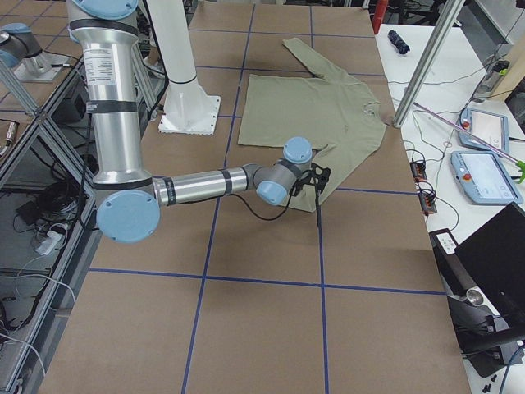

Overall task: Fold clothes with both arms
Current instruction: 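Carry the grasped sleeve across the shirt body toward the collar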

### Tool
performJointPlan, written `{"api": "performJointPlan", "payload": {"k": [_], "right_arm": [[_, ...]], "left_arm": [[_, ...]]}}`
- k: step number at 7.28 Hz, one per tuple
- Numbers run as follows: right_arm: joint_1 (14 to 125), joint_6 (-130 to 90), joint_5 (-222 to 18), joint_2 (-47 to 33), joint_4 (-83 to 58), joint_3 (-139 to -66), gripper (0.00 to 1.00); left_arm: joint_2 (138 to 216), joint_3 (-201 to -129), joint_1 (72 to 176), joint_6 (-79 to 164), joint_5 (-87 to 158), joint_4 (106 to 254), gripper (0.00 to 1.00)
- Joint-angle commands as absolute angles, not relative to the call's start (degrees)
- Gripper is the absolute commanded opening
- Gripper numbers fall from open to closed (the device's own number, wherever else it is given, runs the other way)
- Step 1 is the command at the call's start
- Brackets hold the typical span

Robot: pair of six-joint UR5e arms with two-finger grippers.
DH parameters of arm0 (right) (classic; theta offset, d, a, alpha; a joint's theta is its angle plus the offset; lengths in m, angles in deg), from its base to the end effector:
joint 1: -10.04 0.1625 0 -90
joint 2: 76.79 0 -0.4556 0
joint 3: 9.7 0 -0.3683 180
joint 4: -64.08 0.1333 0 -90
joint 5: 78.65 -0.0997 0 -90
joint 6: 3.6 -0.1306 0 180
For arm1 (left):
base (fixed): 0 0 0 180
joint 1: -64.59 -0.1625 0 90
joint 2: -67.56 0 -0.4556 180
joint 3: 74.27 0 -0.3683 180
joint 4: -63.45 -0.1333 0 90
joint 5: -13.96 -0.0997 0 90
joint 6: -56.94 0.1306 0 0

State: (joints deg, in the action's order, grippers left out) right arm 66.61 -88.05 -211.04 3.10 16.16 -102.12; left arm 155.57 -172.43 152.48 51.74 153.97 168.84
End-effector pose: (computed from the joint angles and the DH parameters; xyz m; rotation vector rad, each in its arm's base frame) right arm -0.2795 -0.5055 0.5057 -0.1162 -1.1334 0.4412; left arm -0.0158 -0.4748 0.6197 0.2961 0.8824 0.1142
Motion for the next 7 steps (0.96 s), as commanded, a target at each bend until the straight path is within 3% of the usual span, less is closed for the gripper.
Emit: {"api": "performJointPlan", "payload": {"k": [1,3,5,7], "right_arm": [[63.14,-94.56,-209.01,-15.69,0.99,-100.16,0.0],[61.98,-95.87,-204.17,-33.81,-7.28,-91.5,0.0],[55.96,-96.32,-198.67,-50.78,-6.59,-76.48,0.0],[52.32,-96.5,-194.68,-56.37,-2.74,-70.13,0.0]], "left_arm": [[155.8,-172.53,152.48,51.67,153.97,169.27,1.0],[155.8,-172.53,152.48,51.67,153.97,170.06,1.0],[155.8,-172.97,152.48,51.67,154.06,170.15,1.0],[155.8,-172.88,152.48,51.67,154.06,170.42,1.0]]}}
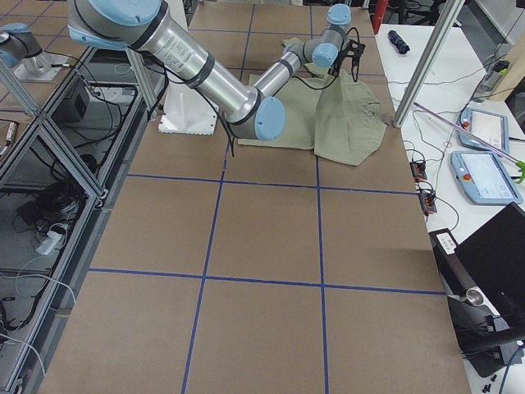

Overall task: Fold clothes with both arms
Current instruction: 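Carry the grasped sleeve across the shirt body toward the collar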

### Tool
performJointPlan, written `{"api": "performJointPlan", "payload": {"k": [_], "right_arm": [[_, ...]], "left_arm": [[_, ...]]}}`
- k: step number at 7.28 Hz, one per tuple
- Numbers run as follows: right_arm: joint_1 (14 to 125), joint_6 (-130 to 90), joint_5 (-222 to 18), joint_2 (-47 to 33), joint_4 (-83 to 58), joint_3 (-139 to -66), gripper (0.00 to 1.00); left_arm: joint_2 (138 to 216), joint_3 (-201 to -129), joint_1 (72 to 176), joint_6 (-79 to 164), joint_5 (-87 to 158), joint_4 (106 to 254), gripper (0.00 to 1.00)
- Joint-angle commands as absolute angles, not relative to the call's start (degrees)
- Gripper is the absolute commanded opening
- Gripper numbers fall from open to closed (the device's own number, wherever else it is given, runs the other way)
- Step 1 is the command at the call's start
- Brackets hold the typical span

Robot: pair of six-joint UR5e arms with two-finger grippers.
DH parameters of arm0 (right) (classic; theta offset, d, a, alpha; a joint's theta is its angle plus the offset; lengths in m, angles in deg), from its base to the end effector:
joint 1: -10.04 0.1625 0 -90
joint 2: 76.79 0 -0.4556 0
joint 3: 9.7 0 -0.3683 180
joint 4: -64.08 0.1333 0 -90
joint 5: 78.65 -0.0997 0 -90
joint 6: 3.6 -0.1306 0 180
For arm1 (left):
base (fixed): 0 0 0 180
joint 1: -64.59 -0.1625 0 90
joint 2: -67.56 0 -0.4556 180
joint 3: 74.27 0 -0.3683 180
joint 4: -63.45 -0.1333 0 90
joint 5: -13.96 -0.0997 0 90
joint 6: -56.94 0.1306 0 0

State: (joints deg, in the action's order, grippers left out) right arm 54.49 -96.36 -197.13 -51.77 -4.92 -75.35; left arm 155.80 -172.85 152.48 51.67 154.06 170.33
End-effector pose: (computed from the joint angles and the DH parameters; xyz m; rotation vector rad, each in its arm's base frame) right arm -0.5504 -0.6395 0.0822 -0.0443 -1.1510 0.4651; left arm -0.0155 -0.4776 0.6108 0.3303 0.8840 0.1298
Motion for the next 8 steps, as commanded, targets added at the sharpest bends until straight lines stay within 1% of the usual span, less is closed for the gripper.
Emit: {"api": "performJointPlan", "payload": {"k": [1,2,4,7,8], "right_arm": [[50.75,-96.84,-191.01,-60.4,0.68,-63.12,0.0],[49.86,-97.54,-189.06,-60.7,3.32,-61.49,0.0],[49.41,-100.87,-188.25,-61.32,3.35,-61.3,0.0],[45.38,-102.74,-183.07,-62.11,4.05,-61.21,0.0],[44.5,-102.74,-180.54,-62.11,7.27,-58.77,0.36]], "left_arm": [[155.8,-172.97,152.48,51.67,154.06,170.5,1.0],[155.89,-172.88,152.48,51.75,154.06,170.85,1.0],[155.8,-172.71,152.48,51.67,154.06,172.87,1.0],[156.06,-172.97,152.48,51.58,154.06,175.93,1.0],[156.06,-172.88,152.48,51.58,154.06,176.04,1.0]]}}
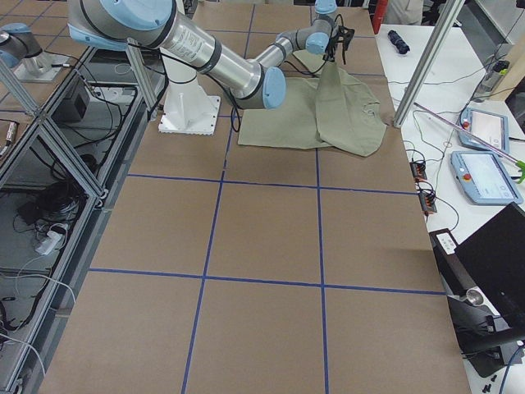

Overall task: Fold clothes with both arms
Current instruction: 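Carry the grasped sleeve across the shirt body toward the collar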

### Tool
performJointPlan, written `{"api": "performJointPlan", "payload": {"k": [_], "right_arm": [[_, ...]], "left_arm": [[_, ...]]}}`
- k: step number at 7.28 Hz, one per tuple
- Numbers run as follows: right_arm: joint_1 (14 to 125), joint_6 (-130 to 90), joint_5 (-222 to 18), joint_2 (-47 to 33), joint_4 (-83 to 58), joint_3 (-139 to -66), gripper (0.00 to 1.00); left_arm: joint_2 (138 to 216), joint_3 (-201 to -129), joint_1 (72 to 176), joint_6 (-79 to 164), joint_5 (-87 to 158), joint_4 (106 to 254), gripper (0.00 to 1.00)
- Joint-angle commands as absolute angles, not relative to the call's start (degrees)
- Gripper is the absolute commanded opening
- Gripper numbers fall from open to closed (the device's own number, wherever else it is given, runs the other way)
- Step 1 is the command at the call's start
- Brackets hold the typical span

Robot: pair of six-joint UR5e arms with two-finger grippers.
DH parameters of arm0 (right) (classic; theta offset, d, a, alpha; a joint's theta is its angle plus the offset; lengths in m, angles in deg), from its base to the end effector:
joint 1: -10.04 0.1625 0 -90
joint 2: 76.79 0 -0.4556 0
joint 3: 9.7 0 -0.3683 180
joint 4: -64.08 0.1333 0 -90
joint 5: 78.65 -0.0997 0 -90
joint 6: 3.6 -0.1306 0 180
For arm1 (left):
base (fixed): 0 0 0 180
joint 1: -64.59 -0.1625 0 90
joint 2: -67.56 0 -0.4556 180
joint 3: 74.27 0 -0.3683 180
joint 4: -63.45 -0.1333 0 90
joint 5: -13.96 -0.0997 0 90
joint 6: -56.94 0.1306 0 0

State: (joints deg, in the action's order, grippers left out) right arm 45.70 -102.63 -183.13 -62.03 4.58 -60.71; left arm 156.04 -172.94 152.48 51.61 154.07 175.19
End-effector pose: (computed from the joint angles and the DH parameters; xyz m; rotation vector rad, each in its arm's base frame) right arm -0.6670 -0.6024 0.0191 0.0501 -1.1944 0.5395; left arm -0.0154 -0.4820 0.5973 0.4145 0.8835 0.1687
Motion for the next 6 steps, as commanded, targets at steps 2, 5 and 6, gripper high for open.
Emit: {"api": "performJointPlan", "payload": {"k": [2,5,6], "right_arm": [[44.4,-103.0,-177.28,-66.05,9.32,-51.82,0.81],[44.49,-103.53,-176.82,-66.51,9.32,-52.41,0.9],[45.97,-104.75,-177.17,-65.37,9.06,-55.64,0.9]], "left_arm": [[156.06,-172.62,152.48,51.58,154.06,176.13,1.0],[156.33,-172.09,148.64,46.33,154.15,176.22,1.0],[157.46,-170.96,146.0,45.44,153.97,176.13,1.0]]}}
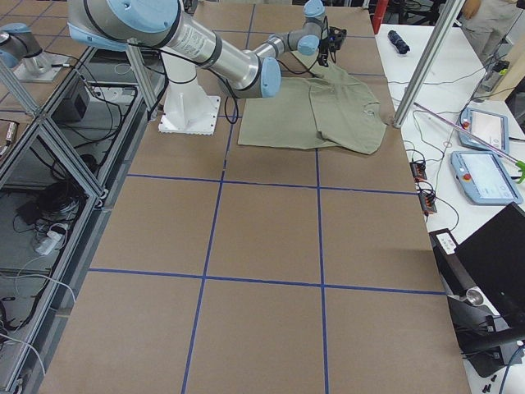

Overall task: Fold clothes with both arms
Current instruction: 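Carry the grasped sleeve across the shirt body toward the collar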

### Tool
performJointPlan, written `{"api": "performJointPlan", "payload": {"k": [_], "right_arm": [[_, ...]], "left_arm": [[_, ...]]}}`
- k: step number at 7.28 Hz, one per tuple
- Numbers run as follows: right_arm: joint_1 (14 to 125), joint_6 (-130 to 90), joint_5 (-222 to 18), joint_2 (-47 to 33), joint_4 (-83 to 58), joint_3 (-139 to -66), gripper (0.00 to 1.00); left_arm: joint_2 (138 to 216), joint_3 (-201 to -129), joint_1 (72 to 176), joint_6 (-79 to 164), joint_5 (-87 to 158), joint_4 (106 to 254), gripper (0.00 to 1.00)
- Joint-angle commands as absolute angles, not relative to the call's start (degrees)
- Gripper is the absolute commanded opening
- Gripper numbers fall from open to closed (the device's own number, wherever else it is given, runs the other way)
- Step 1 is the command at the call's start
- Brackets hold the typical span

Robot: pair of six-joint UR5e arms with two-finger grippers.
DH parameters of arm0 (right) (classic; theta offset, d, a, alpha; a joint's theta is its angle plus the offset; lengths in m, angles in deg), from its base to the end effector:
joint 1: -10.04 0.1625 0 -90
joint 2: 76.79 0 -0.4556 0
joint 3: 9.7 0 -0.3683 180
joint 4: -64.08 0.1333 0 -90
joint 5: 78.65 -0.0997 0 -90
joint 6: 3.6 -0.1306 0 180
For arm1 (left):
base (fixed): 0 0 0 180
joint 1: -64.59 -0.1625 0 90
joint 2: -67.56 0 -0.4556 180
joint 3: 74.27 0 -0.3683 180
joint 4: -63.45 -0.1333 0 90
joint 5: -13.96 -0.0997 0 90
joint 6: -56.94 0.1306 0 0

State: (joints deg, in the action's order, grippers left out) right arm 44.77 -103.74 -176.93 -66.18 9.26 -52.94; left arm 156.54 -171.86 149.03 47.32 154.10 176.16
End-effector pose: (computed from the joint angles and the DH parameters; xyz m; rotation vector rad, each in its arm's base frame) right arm -0.6870 -0.6156 0.0043 0.1295 -1.2020 0.6021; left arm 0.0142 -0.4866 0.6001 0.3601 0.9100 0.1584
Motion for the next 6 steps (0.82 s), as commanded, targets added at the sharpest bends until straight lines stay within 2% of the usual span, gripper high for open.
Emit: {"api": "performJointPlan", "payload": {"k": [1,2,4,5,6], "right_arm": [[48.77,-106.93,-180.65,-58.84,8.89,-64.72,0.9],[52.19,-107.04,-187.04,-50.77,8.8,-73.51,0.9],[55.81,-106.52,-192.28,-38.89,8.8,-84.52,0.92],[57.13,-106.43,-192.64,-32.73,8.88,-91.37,0.98],[57.93,-106.43,-193.6,-29.97,8.71,-94.14,0.98]], "left_arm": [[160.69,-166.95,143.54,37.42,153.97,176.22,1.0],[162.46,-163.34,142.47,33.43,153.97,177.0,1.0],[162.65,-150.54,141.41,32.68,153.36,189.94,1.0],[162.66,-147.51,139.93,31.03,153.27,194.19,1.0],[162.48,-146.79,138.52,30.06,153.27,194.67,0.99]]}}
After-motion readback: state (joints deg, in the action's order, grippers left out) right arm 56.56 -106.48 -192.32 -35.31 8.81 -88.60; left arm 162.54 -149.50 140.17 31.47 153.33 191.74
